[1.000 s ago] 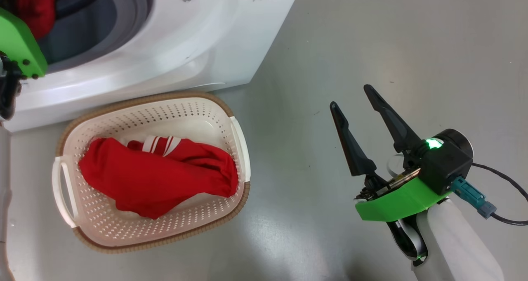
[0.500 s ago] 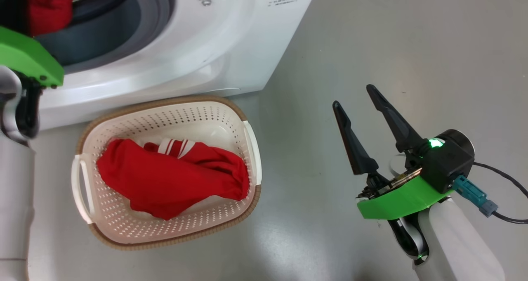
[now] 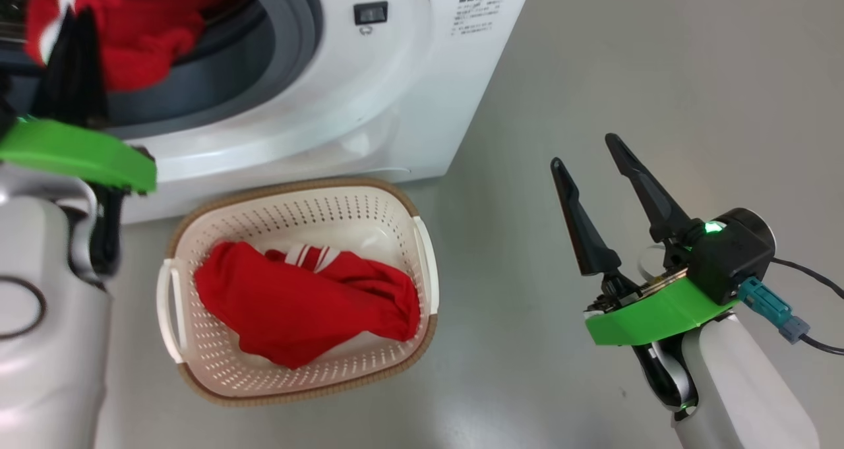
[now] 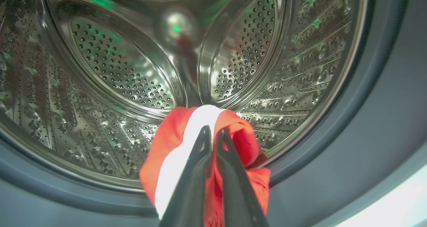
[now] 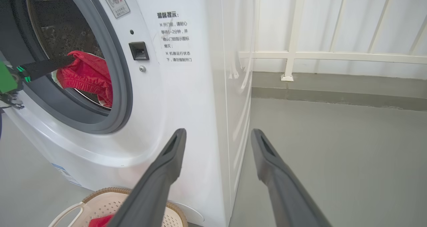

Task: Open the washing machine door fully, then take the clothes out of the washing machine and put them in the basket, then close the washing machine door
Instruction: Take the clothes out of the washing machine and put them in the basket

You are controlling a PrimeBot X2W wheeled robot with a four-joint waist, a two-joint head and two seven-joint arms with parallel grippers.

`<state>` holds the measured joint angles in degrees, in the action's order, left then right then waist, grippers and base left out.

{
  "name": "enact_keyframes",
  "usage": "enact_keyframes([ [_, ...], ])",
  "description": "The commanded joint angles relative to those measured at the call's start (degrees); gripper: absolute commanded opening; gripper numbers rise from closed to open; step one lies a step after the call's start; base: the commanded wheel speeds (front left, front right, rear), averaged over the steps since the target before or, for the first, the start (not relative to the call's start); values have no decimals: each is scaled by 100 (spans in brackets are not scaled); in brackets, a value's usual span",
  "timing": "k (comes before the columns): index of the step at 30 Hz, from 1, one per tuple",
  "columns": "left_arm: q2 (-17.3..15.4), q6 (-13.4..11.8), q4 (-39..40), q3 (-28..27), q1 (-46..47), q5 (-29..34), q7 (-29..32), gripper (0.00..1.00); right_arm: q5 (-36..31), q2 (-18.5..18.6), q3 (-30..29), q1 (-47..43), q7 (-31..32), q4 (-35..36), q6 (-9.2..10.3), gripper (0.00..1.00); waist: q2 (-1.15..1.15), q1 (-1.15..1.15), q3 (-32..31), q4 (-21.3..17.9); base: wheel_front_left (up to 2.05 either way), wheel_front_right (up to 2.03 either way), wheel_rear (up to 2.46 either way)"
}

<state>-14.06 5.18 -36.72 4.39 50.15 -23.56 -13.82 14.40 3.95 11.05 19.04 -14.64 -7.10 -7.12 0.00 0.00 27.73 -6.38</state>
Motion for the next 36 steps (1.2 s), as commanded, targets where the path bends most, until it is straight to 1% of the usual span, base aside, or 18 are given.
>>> enact_keyframes([
  [1, -186, 58, 265, -145, -241, -59, -79, 0, 67, 32, 59, -118, -36, 103, -36, 100, 0, 0, -262, 119, 0, 0, 0],
  [9, -116, 92, 897, -206, -947, -97, -111, 0, 97, 73, 26, -342, -36, 39, -36, 100, 0, 0, -735, 200, 0, 0, 0],
  [14, -44, 56, 1412, -292, -1451, -135, -116, 0, 113, 98, -2, -480, -36, 34, -36, 100, 0, 0, -1021, 236, 0, 0, 0],
  [21, 69, -62, 2006, -318, -2083, -134, -117, 0, 133, 129, -40, -655, -36, 14, -36, 100, 0, 0, -1330, 298, 0, 0, 0],
  [26, 92, -161, 2498, -297, -2478, -116, -94, 0, 143, 145, -52, -744, -36, 24, -36, 100, 0, 0, -1470, 339, 0, 0, 0],
  [36, 184, -410, 3705, -161, -3151, -102, 232, 0, 160, 140, -78, -839, -36, 39, -36, 100, 0, 0, -1580, 382, 0, 0, 0],
])
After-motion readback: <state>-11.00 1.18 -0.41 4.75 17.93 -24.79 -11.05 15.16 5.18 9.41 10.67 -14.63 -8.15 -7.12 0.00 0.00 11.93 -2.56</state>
